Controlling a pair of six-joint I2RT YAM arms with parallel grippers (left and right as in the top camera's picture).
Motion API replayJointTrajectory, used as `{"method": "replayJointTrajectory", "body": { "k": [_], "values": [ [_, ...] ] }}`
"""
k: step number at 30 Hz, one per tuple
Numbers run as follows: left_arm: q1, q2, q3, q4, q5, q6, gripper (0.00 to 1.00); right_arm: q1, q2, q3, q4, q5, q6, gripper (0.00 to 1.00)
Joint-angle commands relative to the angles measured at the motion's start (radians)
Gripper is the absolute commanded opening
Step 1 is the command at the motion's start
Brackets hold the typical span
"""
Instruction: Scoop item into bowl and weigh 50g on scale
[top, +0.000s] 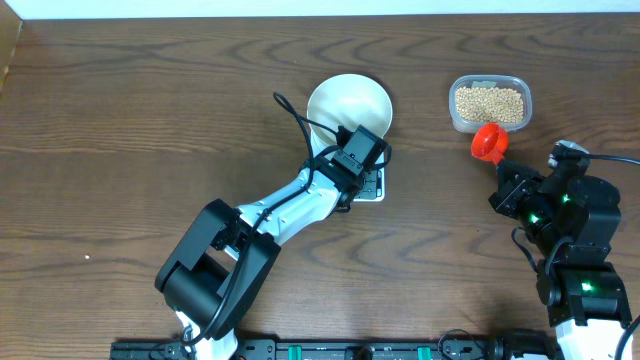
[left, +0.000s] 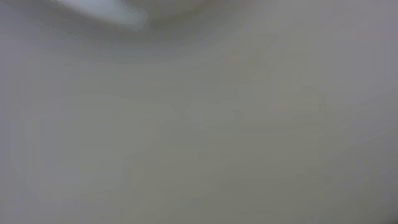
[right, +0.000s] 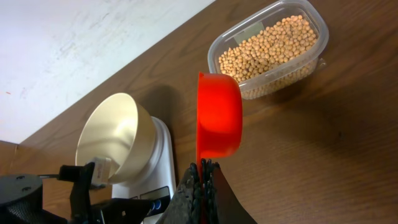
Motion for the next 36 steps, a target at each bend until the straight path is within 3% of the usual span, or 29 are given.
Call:
{"method": "replayJointTrajectory", "body": {
  "k": [1,18,36],
  "values": [
    [-0.002,0.050,-0.012,-0.011,0.010,0.011,0.08,-0.008,-0.010,-0.003,-0.001,0.015,-0.018,0.01],
    [0.002,0.025,-0.011,-0.046,0.000,0.027,0.07,-0.008,-0.010,-0.003,-0.005,0.015,-0.018,0.01],
    [0.104,-0.562,0.007,-0.268,0.000,0.044,0.08,-0.008,-0.010,-0.003,0.002,0.014,-0.018,0.01]
  ]
}}
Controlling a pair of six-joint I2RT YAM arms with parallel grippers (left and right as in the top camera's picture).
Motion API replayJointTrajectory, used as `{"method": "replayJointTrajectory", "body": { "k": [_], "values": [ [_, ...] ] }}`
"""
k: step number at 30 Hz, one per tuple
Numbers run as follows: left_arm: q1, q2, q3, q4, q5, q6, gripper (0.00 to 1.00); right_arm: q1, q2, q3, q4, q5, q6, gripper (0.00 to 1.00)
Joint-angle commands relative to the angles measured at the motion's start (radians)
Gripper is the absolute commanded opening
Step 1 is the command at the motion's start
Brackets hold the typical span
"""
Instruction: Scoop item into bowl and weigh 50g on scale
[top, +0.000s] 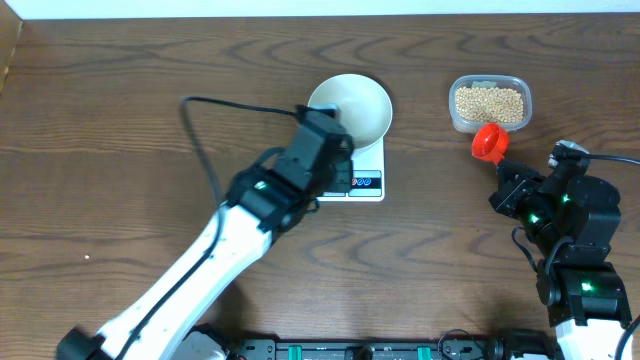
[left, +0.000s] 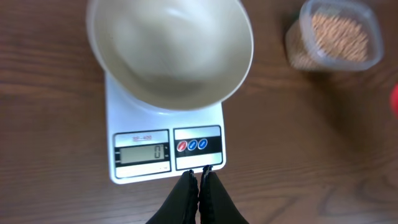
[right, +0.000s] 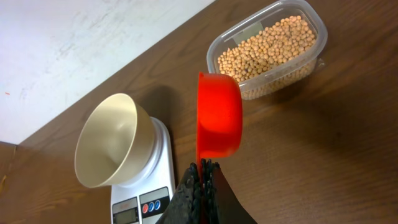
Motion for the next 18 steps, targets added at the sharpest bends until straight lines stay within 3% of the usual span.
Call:
{"method": "replayJointTrajectory", "body": {
  "k": [1,13,18],
  "values": [
    [0.055,-0.038,0.006,-0.023,-0.010,0.017,0.08,-0.008,-0.010,-0.002,0.002,0.011,-0.018,0.01],
    [0.328,-0.034,0.006,0.015,-0.010,0.017,0.07,-0.008,0.003,-0.002,0.104,0.034,-0.018,0.01],
    [0.469,-0.034,0.006,0.084,-0.009,0.017,0.07,-0.008,0.118,0.060,0.211,0.032,-0.037,0.01]
  ]
}}
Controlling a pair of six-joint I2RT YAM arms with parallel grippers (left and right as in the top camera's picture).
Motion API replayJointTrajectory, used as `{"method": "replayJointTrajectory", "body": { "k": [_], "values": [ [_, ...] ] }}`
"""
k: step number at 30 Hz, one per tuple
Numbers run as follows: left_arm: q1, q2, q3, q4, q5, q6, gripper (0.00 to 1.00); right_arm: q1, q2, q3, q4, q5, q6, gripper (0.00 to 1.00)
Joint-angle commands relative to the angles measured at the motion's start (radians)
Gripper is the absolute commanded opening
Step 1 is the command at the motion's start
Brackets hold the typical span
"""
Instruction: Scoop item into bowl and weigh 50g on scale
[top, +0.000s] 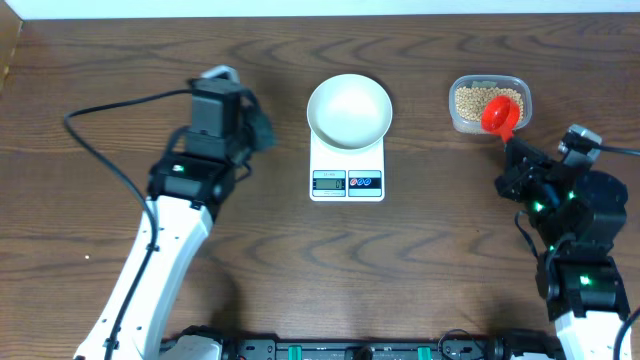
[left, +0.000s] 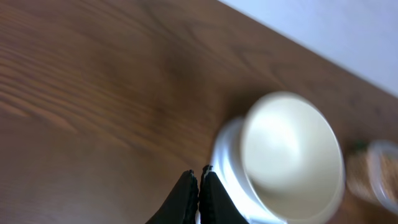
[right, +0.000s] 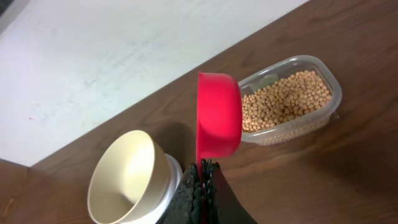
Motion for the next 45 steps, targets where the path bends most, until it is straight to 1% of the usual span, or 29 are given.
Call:
{"method": "replayJointTrajectory", "body": {
  "k": [1,2,3,6,8,10,14,16,19,23,25,27,29,34,37,45],
  "values": [
    [0.084,0.004,0.006,0.031,-0.009,0.016,0.07,-0.008,0.118,0.090,0.008,0.007,-0.054,0.01],
    [0.096,0.004,0.006,0.034,-0.009,0.018,0.07,-0.008,0.142,0.110,-0.002,0.006,-0.063,0.01],
    [0.111,0.004,0.006,0.036,0.000,0.050,0.07,-0.008,0.203,0.171,-0.043,0.000,-0.095,0.01],
    [0.111,0.004,0.006,0.013,0.010,0.130,0.07,-0.008,0.275,0.261,-0.112,-0.011,-0.145,0.01],
    [0.111,0.004,0.006,-0.009,0.085,0.219,0.07,-0.008,0.298,0.301,-0.150,-0.011,-0.167,0.01],
    [0.111,0.005,0.006,-0.027,0.190,0.306,0.07,-0.008,0.309,0.333,-0.187,-0.010,-0.196,0.01],
    [0.108,0.028,0.005,-0.058,0.386,0.510,0.07,-0.008,0.311,0.347,-0.221,-0.010,-0.218,0.01],
    [0.095,0.050,0.003,-0.087,0.436,0.588,0.07,-0.008,0.311,0.347,-0.238,-0.010,-0.218,0.01],
    [0.062,0.084,0.002,-0.141,0.447,0.707,0.08,-0.008,0.311,0.347,-0.265,-0.011,-0.221,0.01],
    [-0.003,0.130,0.002,-0.209,0.447,0.913,0.07,-0.008,0.311,0.347,-0.283,-0.011,-0.221,0.01],
    [-0.034,0.146,0.002,-0.220,0.447,0.991,0.07,-0.008,0.311,0.347,-0.287,-0.011,-0.222,0.01],
    [-0.056,0.154,0.002,-0.218,0.447,1.029,0.07,-0.008,0.311,0.347,-0.290,-0.010,-0.222,0.01],
    [-0.069,0.156,0.002,-0.209,0.446,1.041,0.08,-0.008,0.311,0.347,-0.293,-0.011,-0.222,0.01],
    [-0.071,0.154,0.002,-0.197,0.387,1.040,0.08,-0.008,0.311,0.347,-0.294,-0.010,-0.225,0.01],
    [-0.071,0.137,0.003,-0.192,0.392,0.985,0.07,-0.008,0.311,0.347,-0.297,-0.011,-0.232,0.01],
    [-0.071,0.045,0.003,-0.192,0.405,0.992,0.08,-0.008,0.311,0.347,-0.301,-0.010,-0.232,0.01]
  ]
}}
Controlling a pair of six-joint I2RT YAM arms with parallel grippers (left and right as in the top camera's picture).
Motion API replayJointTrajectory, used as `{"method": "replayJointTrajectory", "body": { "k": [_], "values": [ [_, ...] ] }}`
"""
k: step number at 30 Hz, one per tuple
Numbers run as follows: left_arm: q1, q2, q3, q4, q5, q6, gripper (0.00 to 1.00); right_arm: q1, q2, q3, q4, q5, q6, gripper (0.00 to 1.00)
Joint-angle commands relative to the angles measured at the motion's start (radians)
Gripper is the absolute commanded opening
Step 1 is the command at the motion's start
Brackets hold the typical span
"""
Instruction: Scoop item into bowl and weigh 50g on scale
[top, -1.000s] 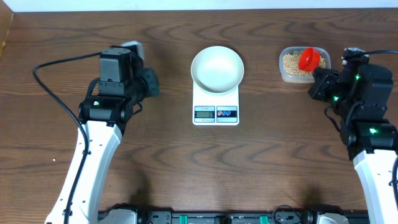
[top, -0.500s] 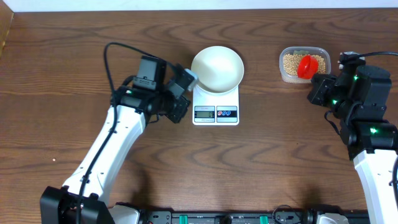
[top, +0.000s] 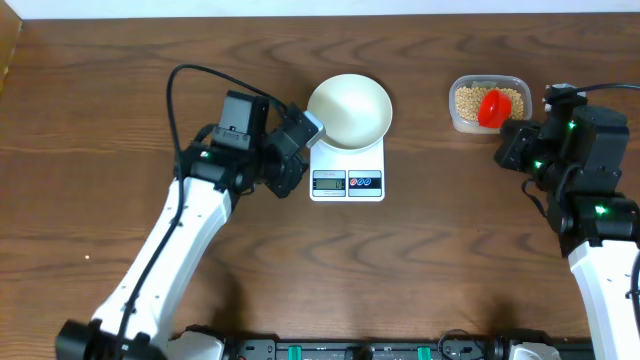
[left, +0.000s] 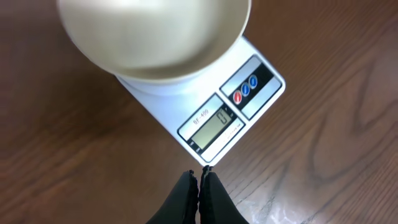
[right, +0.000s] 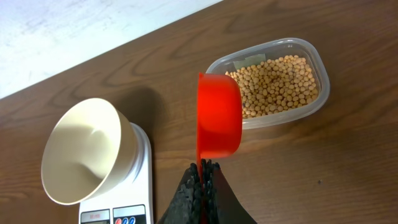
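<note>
An empty cream bowl (top: 349, 110) stands on the white scale (top: 347, 183), whose display (left: 212, 122) reads 0. A clear tub of soybeans (top: 489, 103) sits at the back right. My right gripper (right: 202, 163) is shut on the handle of a red scoop (right: 219, 116), which hangs empty over the tub's near edge. My left gripper (left: 199, 173) is shut and empty, hovering just left of the scale's front corner.
The brown wooden table (top: 450, 250) carries only the scale and tub. A white wall edge (right: 74, 31) runs along the far side. Black cables loop from the left arm (top: 185, 85).
My left arm has swung back from the far left to the scale's left front corner. My right gripper has carried the red scoop a little farther over the bean tub.
My left gripper was pressed close at the bowl and scale, then above the scale's buttons with the display at 0, then away to the left, and now back beside the scale. My right gripper held the red scoop throughout, moving it from near the tub to over it.
</note>
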Motion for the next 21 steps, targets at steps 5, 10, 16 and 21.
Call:
{"method": "replayJointTrajectory", "body": {
  "k": [5,10,16,21],
  "values": [
    [0.000,-0.039,0.002,-0.016,0.002,0.000,0.08,-0.008,-0.001,0.021,-0.010,-0.003,-0.019,0.01],
    [0.001,-0.039,0.002,-0.035,0.002,0.000,0.08,-0.008,-0.001,0.021,-0.011,-0.003,-0.019,0.01],
    [0.001,-0.039,0.002,-0.041,0.002,-0.061,0.08,-0.008,-0.001,0.021,-0.011,-0.003,-0.019,0.01],
    [0.001,-0.039,0.002,-0.037,0.002,-0.122,0.08,-0.008,-0.001,0.021,-0.011,-0.003,-0.019,0.01]
  ]
}}
